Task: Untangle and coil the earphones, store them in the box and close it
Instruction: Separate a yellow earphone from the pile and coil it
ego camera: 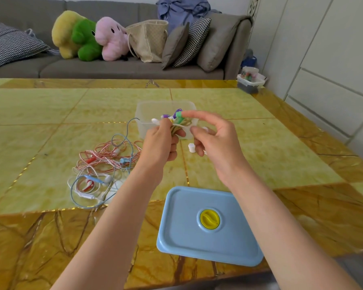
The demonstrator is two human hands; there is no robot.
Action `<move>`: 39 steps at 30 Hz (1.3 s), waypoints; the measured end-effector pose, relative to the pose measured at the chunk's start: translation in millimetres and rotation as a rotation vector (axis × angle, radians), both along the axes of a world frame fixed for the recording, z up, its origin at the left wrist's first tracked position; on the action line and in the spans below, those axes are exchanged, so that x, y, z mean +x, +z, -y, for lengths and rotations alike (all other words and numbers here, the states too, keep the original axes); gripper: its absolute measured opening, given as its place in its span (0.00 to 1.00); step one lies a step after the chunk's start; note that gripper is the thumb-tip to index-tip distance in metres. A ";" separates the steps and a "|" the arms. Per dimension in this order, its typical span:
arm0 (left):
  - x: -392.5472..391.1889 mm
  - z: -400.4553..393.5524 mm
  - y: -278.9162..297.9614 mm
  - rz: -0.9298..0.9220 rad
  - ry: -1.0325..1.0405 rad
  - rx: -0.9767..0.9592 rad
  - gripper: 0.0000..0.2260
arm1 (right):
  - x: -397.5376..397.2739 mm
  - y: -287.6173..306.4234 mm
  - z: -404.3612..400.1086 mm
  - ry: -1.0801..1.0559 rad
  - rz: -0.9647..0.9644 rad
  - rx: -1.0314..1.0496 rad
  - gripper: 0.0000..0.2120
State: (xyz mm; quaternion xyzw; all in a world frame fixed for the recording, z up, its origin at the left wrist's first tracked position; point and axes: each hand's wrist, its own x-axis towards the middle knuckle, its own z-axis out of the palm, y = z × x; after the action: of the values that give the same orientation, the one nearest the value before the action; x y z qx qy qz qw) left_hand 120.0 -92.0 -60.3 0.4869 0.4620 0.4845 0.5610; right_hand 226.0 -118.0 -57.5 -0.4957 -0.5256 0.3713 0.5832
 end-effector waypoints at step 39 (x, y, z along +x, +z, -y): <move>-9.2 10.3 9.8 -0.970 -0.545 0.253 0.23 | 45.2 -20.0 -2.8 0.479 -0.180 -0.615 0.09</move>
State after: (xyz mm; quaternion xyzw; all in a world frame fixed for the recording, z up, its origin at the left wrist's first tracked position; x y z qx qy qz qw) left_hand 110.8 -102.4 -50.6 0.8186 0.4628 0.0945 0.3267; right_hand 271.2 -115.2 -77.5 -0.4763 -0.4375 0.6785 0.3482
